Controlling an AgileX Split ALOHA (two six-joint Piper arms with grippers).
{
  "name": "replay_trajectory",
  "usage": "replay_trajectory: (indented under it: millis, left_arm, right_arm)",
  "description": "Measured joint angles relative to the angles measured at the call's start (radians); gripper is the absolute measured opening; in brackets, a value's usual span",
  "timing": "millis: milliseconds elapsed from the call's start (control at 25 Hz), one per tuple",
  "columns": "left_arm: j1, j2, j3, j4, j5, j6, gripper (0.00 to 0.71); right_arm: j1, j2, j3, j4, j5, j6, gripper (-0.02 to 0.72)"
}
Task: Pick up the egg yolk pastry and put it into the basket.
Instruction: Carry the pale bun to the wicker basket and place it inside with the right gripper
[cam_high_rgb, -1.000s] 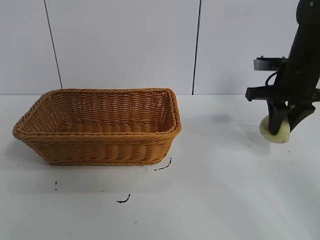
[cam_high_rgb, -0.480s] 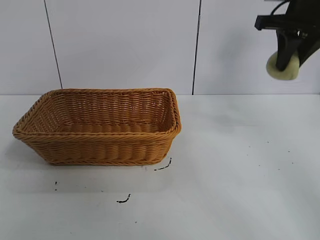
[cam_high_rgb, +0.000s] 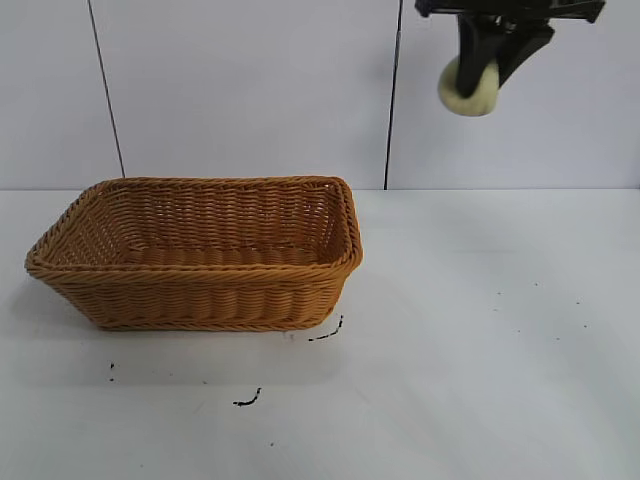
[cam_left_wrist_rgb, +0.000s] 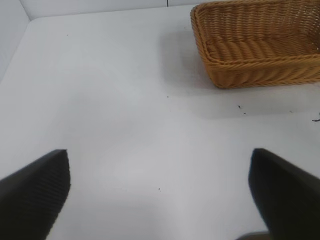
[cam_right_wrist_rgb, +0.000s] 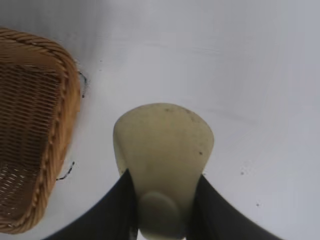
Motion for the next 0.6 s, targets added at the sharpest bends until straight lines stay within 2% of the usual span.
replay_trajectory:
  millis: [320, 600]
  left_arm:
    - [0.0, 0.0, 0.0, 0.0, 0.0, 0.0, 0.697]
    - [0.0, 0.0, 0.0, 0.0, 0.0, 0.0, 0.697]
  right_arm:
    - [0.2, 0.088, -0.082, 0.004, -0.016, 0.0, 0.194]
    - [0.32, 0.181, -0.082, 0.011, -0.135, -0.004, 0.194]
